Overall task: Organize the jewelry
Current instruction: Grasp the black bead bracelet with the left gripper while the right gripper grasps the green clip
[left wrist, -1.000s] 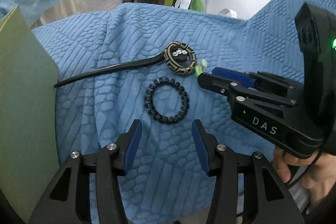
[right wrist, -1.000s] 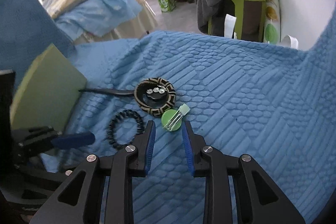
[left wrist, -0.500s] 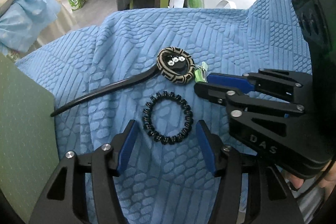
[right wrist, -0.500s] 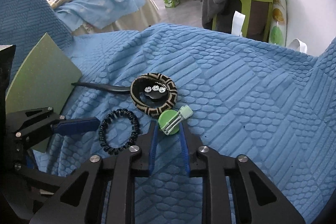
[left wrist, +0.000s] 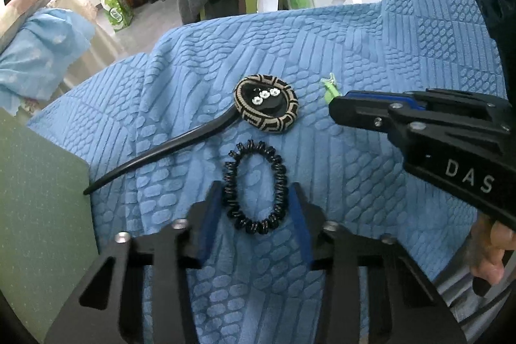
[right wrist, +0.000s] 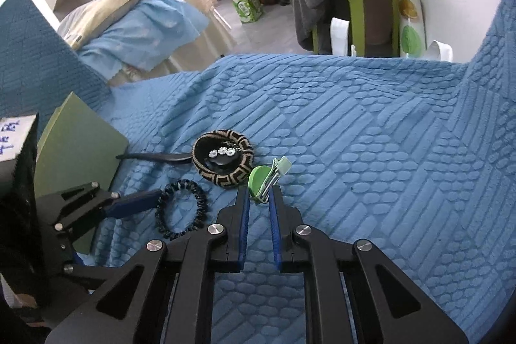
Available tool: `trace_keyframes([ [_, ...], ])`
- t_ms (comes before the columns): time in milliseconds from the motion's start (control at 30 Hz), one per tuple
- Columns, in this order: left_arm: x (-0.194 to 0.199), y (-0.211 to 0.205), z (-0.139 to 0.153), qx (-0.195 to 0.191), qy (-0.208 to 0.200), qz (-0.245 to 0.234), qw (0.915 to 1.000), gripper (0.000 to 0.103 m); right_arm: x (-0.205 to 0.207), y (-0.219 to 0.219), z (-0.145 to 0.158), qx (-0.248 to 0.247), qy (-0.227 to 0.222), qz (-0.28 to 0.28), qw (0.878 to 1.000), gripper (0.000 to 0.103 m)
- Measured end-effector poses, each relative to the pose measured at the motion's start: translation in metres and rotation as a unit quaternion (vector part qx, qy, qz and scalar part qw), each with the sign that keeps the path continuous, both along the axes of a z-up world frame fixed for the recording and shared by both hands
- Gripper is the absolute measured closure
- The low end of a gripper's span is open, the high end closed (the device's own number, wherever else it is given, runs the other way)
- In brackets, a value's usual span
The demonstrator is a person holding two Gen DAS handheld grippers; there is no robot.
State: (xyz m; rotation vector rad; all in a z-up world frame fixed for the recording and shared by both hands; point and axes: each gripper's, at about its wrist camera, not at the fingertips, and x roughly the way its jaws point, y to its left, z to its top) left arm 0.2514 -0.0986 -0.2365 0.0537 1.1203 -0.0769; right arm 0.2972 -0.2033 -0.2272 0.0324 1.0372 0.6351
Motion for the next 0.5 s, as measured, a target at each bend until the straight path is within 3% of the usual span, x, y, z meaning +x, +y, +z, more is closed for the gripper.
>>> trace_keyframes([
  [200, -0.005, -0.001, 0.001, -0.013, -0.008, 0.011, 0.9998, 0.086, -0.003, -0.004, 0.001, 0.000, 0.002, -0.009, 1.000, 0.093],
  [500, -0.023, 0.022, 0.005, -0.081, 0.001, 0.063, 0.9948, 0.089, -0.009, -0.001, 0.008, -0.003, 0.000, -0.009, 1.000, 0.093],
])
